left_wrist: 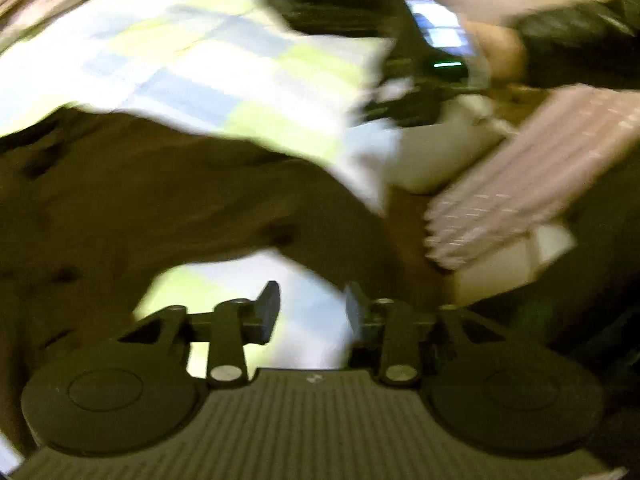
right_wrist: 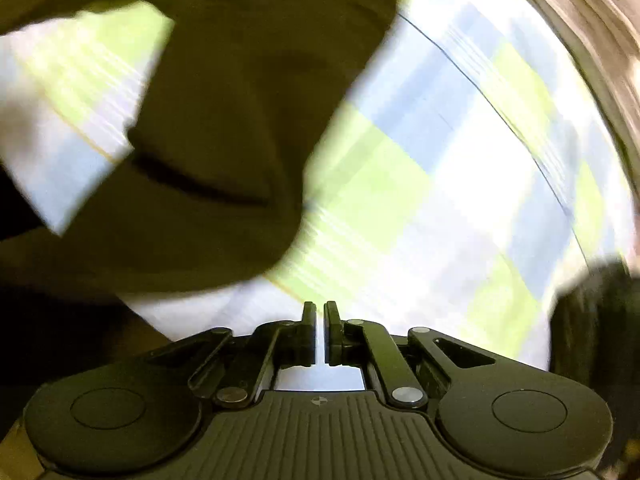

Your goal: Fold clothes

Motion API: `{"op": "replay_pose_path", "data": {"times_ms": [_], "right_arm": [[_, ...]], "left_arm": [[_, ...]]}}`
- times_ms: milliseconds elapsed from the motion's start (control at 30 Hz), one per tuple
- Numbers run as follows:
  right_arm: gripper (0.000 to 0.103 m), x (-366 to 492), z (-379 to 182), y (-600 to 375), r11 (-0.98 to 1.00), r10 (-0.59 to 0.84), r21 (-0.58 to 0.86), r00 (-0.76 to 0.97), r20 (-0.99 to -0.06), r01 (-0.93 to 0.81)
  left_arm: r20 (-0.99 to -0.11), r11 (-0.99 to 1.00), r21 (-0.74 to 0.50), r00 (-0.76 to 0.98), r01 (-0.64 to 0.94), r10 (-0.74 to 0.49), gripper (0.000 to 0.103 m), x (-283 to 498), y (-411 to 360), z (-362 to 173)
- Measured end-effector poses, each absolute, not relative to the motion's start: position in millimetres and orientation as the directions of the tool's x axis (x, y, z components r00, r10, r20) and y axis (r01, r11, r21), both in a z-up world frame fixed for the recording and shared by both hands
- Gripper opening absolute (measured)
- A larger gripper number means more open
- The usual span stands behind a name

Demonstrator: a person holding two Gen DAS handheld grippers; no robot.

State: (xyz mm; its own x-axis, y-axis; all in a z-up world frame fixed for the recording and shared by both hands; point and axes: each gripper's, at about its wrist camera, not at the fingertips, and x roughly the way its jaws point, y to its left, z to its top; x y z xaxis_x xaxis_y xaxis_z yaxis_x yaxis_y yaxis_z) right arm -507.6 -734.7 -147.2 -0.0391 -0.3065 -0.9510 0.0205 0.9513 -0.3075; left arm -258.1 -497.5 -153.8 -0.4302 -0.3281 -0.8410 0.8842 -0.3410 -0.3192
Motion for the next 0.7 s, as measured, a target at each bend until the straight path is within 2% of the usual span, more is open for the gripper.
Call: {"op": "replay_pose_path", "data": {"times_ms": [33,67,100,133,167,200,267,400,500,533,567,600,700], "right_arm": [[0.002,-511,-145,-741,0.945,-0.323,-0.324,-0.037,-0.946,0.053],[0.003,-511,-143,-746,0.941,-0.328,-0.330,-0.034,-0.944,0.081],[0.018,-510,-140,-751,0.937,-0.328,-0.329,-0.026,-0.944,0.115],[0.051,-506,-138,-756,0.936,-0.318,-0.315,-0.006,-0.948,0.153],[0.067,-501,-135,-761,0.936,-0.306,-0.297,0.019,-0.952,0.190],[0.075,-493,-133,-766,0.936,-0.285,-0.267,0.049,-0.957,0.228],[0.074,-470,-132,-776,0.934,-0.235,-0.200,0.089,-0.968,0.297],[0.074,-420,-150,-794,0.903,-0.148,-0.073,0.149,-0.978,0.423],[0.074,-391,-175,-799,0.889,-0.122,-0.033,0.167,-0.978,0.456],[0.074,-381,-184,-801,0.887,-0.120,-0.029,0.169,-0.978,0.460],[0.074,-372,-192,-803,0.886,-0.118,-0.026,0.171,-0.978,0.462],[0.074,-362,-199,-806,0.882,-0.118,-0.020,0.179,-0.977,0.471],[0.074,-348,-217,-815,0.852,-0.095,0.030,0.212,-0.973,0.522]], "left_arm": [[-0.864,-0.292,-0.277,-0.371,0.915,-0.341,0.035,-242,-500,-158],[-0.884,-0.241,-0.232,-0.308,0.942,-0.352,0.042,-226,-501,-163],[-0.900,-0.182,-0.188,-0.243,0.965,-0.362,0.045,-207,-501,-167],[-0.911,-0.118,-0.155,-0.188,0.981,-0.367,0.050,-184,-502,-171],[-0.919,-0.056,-0.125,-0.137,0.991,-0.369,0.053,-161,-503,-176],[-0.922,0.002,-0.103,-0.095,0.995,-0.375,0.055,-138,-503,-180],[-0.921,0.100,-0.074,-0.029,0.992,-0.388,0.062,-90,-510,-194],[-0.922,0.160,0.021,0.081,0.987,-0.380,0.063,-20,-543,-234],[-0.920,0.132,0.014,0.064,0.991,-0.387,0.062,2,-566,-268],[-0.921,0.120,0.002,0.048,0.993,-0.387,0.056,7,-572,-278],[-0.921,0.109,-0.007,0.036,0.994,-0.388,0.044,11,-575,-283],[-0.921,0.098,-0.016,0.024,0.995,-0.389,0.013,15,-578,-287],[-0.897,0.098,-0.026,0.020,0.995,-0.442,0.008,36,-568,-275]]}}
